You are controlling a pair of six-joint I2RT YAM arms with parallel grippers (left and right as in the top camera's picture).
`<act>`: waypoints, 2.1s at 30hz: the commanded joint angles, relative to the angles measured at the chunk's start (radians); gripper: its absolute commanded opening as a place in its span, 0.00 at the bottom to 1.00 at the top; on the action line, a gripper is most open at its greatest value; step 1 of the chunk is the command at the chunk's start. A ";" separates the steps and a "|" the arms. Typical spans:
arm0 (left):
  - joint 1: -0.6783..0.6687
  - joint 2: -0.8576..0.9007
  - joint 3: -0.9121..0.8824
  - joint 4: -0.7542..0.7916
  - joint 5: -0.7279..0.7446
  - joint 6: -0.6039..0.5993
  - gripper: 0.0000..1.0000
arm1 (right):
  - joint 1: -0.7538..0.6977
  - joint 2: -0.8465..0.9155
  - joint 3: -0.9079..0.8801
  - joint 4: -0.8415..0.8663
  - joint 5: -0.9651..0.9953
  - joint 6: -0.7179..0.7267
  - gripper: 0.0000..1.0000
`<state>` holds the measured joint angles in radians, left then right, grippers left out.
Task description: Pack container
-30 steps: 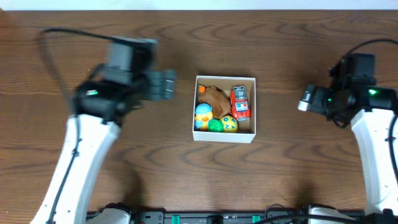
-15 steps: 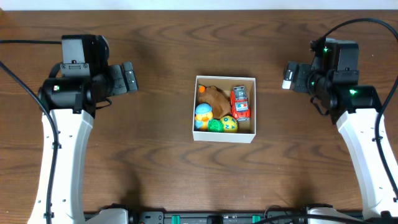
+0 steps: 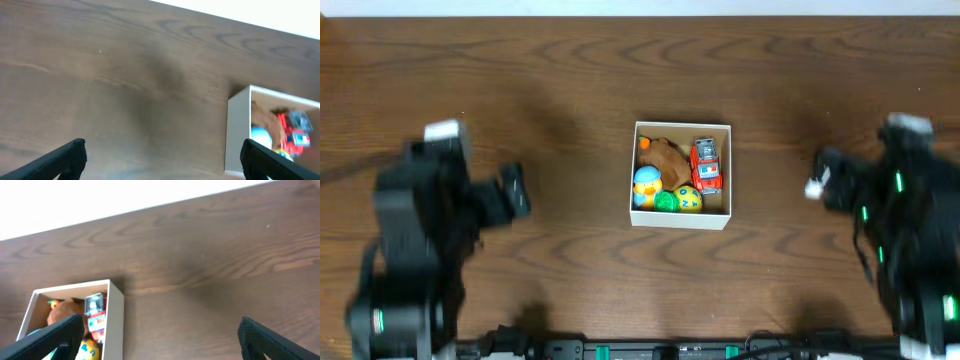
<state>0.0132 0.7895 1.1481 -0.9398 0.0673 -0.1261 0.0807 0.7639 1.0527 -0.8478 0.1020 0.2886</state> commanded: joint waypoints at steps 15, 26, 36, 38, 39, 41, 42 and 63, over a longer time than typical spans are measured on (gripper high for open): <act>0.002 -0.411 -0.345 -0.021 -0.007 -0.074 0.98 | 0.045 -0.542 -0.364 -0.088 0.070 0.033 0.99; 0.003 -0.411 -0.345 -0.029 -0.007 -0.074 0.98 | 0.045 -0.542 -0.365 -0.092 0.070 0.033 0.99; 0.002 -0.411 -0.345 -0.029 -0.007 -0.074 0.98 | 0.045 -0.542 -0.365 -0.169 0.098 -0.021 0.99; 0.002 -0.411 -0.345 -0.029 -0.007 -0.074 0.98 | 0.044 -0.542 -0.370 -0.166 0.076 -0.024 0.99; 0.002 -0.411 -0.345 -0.029 -0.007 -0.074 0.98 | 0.044 -0.544 -0.374 -0.166 0.068 -0.029 0.99; 0.002 -0.411 -0.345 -0.029 -0.007 -0.074 0.98 | 0.031 -0.576 -0.391 -0.166 0.052 -0.055 0.99; 0.002 -0.411 -0.345 -0.029 -0.007 -0.074 0.98 | 0.027 -0.600 -0.400 -0.165 0.046 -0.063 0.99; 0.002 -0.411 -0.345 -0.029 -0.007 -0.074 0.98 | -0.037 -0.759 -1.050 0.931 -0.088 -0.193 0.99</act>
<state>0.0132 0.3832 0.8059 -0.9688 0.0677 -0.1875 0.0559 0.0162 0.0479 0.0692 0.0319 0.1165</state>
